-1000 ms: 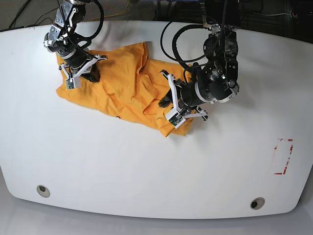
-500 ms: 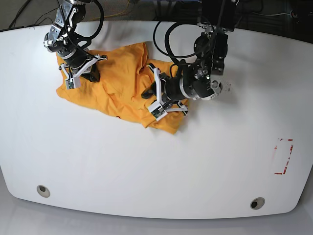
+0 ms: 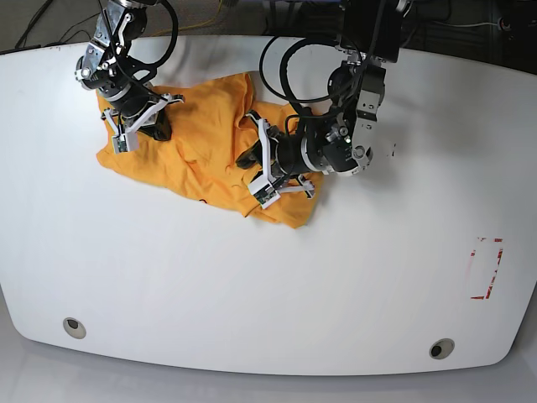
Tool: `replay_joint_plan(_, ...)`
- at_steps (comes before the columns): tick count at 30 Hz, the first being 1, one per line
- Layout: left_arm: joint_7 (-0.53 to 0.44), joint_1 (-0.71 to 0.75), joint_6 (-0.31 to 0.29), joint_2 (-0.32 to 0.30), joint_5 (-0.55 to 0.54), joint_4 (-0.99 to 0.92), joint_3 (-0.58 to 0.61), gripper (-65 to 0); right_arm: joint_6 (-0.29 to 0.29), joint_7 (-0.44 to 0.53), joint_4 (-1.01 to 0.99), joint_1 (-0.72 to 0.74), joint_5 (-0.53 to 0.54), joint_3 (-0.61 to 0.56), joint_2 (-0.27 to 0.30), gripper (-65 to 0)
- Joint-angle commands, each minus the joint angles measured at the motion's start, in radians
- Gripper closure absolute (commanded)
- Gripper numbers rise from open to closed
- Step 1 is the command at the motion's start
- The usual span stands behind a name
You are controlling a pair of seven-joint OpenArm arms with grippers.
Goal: Layout the t-shirt on the table in an organized manner, then fold the t-shirt properly
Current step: 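Lower the folded end with the left gripper onto the shirt's middle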
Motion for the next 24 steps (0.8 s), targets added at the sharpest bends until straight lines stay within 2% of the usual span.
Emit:
replay_joint_plan(1,-0.027,-0.035,-0.002,0.010,-0.023,-0.009,0.004,-3.1,-0.006,-0.061,-0.001,-0.008,-0.042,0.000,0.006,0.0)
replay_joint_plan(8,-0.032,-0.084,-0.002,0.010,-0.070,-0.069,0.004,-3.1,-0.006,-0.061,-0.001,-0.008,-0.042,0.000,0.006,0.0)
replay_joint_plan(16,-0.081,-0.139,-0.002,0.010,-0.121,-0.160,0.008,-3.5,-0.006,-0.061,-0.002,-0.006,-0.042,0.000,0.008,0.0)
replay_joint_plan(24,-0.081,-0.170,-0.002,0.010,-0.153,-0.200,0.090,-13.6,-0.006,-0.061,-0.002,-0.003,-0.042,0.000,0.014,0.0)
